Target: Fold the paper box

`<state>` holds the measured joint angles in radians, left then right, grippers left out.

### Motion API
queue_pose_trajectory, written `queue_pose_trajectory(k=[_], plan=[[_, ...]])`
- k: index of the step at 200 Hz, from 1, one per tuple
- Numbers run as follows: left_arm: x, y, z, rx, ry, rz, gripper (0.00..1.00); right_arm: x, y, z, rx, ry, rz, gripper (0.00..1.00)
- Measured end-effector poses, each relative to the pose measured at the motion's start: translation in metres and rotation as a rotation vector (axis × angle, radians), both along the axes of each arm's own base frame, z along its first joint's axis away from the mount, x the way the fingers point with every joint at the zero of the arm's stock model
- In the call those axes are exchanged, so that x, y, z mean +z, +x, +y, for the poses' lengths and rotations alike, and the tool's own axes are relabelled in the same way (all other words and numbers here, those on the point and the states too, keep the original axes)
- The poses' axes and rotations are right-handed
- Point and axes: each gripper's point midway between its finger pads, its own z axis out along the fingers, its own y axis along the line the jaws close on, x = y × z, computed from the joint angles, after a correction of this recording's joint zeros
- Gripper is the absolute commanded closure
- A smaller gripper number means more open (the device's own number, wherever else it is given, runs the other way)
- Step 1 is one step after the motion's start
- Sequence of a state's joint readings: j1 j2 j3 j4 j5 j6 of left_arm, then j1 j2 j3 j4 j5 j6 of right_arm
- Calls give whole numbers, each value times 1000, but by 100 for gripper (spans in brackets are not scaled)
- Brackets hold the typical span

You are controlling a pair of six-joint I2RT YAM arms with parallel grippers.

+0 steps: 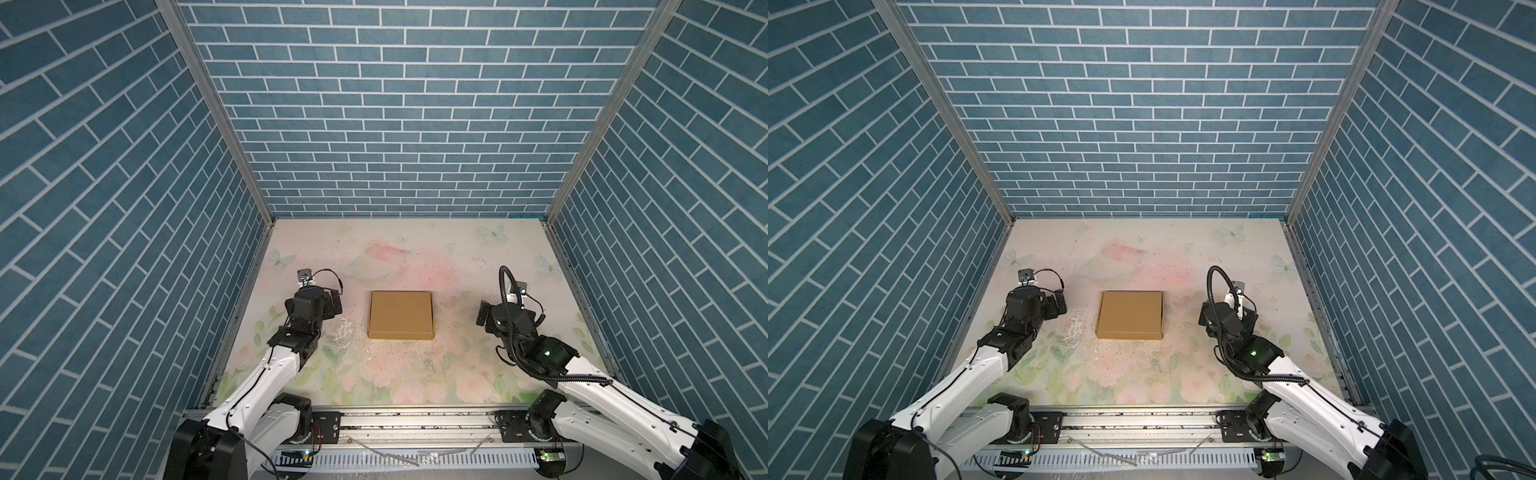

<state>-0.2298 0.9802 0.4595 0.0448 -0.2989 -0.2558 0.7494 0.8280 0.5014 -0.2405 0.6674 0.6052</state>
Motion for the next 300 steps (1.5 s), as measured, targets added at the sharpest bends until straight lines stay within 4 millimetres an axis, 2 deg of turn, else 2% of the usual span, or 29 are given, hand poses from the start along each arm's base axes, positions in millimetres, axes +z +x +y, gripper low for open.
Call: queue_pose_trajectory(k=[28,74,100,140,176,219,243,276,300], plan=[[3,8,16,30,51,-18,1,1,5,-7,-22,-61,-35,1],[-7,22,49,89,109,-7,0,3,21,-15,-72,-165,-71,2],[-15,33,62,100,101,-34,0,1,32,-28,-113,-211,-69,1],[-48,41,57,37,81,-31,1,16,50,-63,-213,-230,-112,2],[-45,57,50,-26,76,-100,0,27,66,-98,-297,-240,-169,2],[-40,67,37,-110,71,-166,1,3,89,-115,-303,-295,-134,1],[-51,63,30,-152,67,-158,1,-20,98,-118,-281,-323,-103,1],[-51,62,28,-169,70,-165,0,-44,104,-119,-244,-350,-91,1],[-48,66,26,-184,70,-171,0,-49,107,-122,-229,-348,-117,1]])
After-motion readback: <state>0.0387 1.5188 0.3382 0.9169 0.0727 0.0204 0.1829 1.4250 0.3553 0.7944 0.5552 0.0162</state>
